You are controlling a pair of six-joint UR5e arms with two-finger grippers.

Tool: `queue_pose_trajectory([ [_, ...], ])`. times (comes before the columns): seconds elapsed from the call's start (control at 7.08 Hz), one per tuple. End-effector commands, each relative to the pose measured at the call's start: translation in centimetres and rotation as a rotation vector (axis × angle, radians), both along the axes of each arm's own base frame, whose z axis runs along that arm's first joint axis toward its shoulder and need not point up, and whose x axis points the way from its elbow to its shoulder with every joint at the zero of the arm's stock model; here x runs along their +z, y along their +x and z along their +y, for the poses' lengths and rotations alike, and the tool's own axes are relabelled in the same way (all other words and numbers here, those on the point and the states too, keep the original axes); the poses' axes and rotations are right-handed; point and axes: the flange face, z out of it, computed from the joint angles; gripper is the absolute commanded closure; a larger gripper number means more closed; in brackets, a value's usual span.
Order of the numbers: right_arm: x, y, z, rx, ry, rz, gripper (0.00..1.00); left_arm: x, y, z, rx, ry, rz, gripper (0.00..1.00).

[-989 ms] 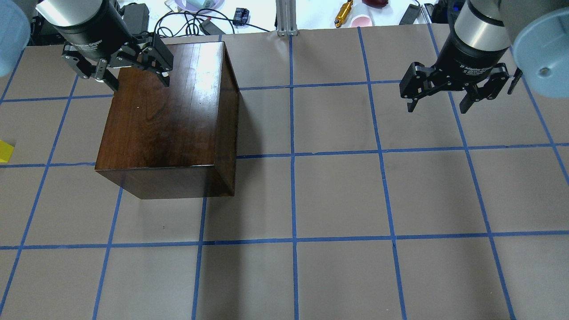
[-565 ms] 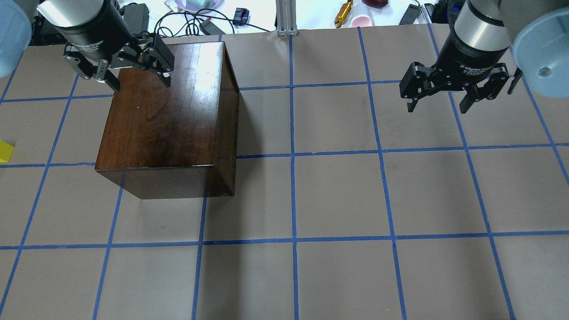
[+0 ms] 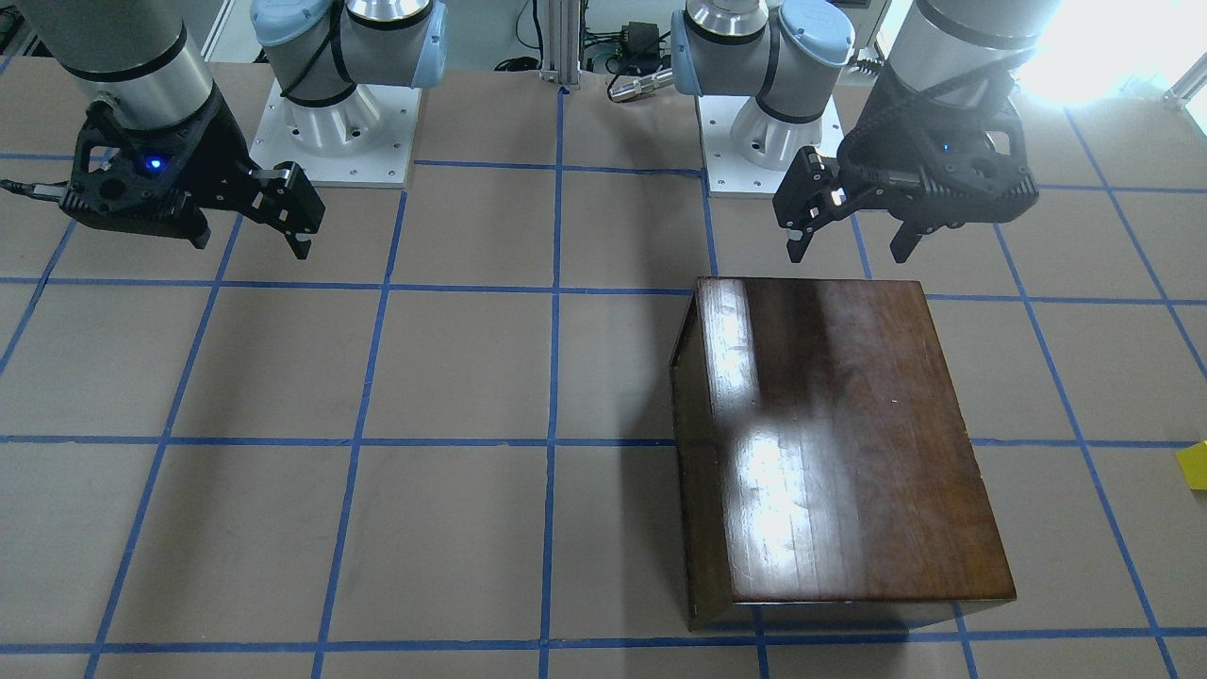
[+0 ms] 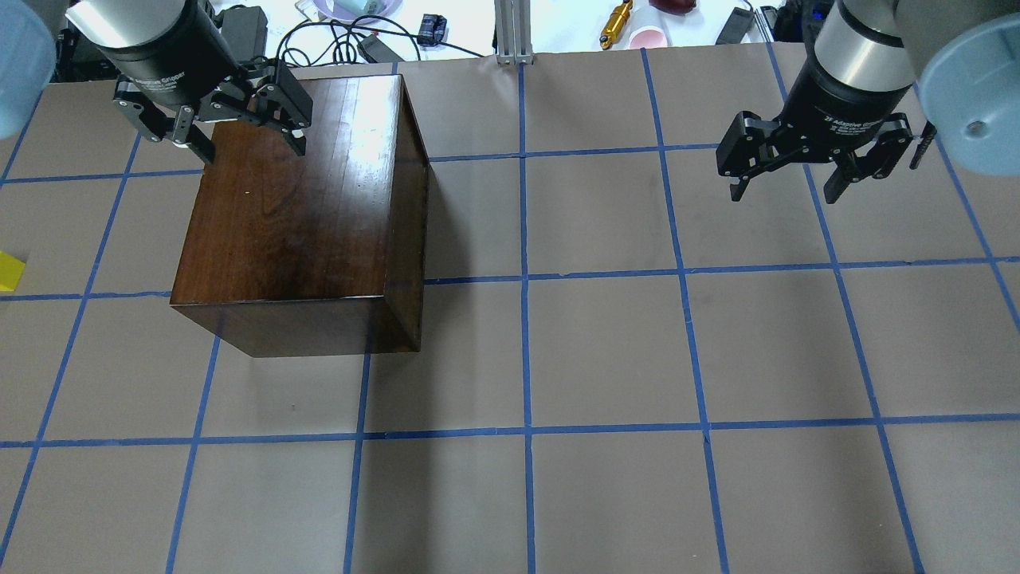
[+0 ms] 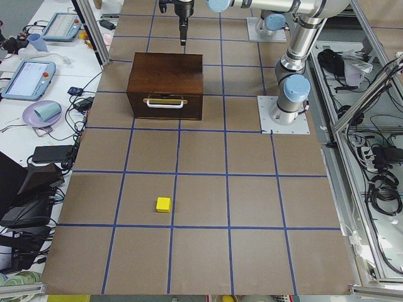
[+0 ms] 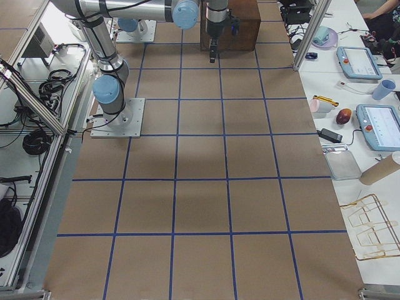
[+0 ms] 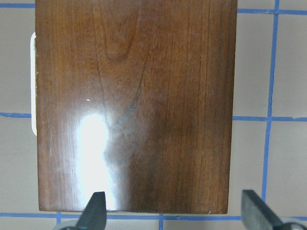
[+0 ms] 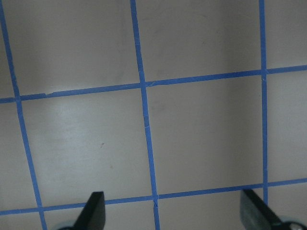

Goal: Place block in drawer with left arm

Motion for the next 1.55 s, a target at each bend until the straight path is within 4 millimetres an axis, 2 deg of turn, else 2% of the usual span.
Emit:
queue_pose_trajectory([
  [0.0, 0.0, 0.0, 0.0, 0.000, 0.000, 0.000, 0.00, 0.1, 0.0, 0.0, -0.001, -0.001, 0.000, 0.00],
  [0.56, -0.1, 0.0, 0.0, 0.000, 0.001, 0.000, 0.00, 0.1, 0.1, 0.0, 0.001, -0.003, -0.001, 0.00],
  [0.85, 0.0, 0.0, 0.0, 0.000, 0.000, 0.002, 0.00, 0.2, 1.5, 0.0, 0.010, 0.000, -0.021, 0.00],
  [0.99, 0.0, 0.0, 0.0, 0.000, 0.000, 0.000, 0.00, 0.1, 3.5, -0.3, 0.048, 0.003, -0.016, 0.00],
  [1.13, 0.0, 0.0, 0.0, 0.000, 0.000, 0.000, 0.00, 0.1, 6.3, -1.0, 0.099, 0.003, -0.012, 0.00],
  [1.41, 0.0, 0.0, 0.0, 0.000, 0.000, 0.000, 0.00, -1.6, 13.2, -2.4, 0.048, 0.029, -0.009, 0.00],
])
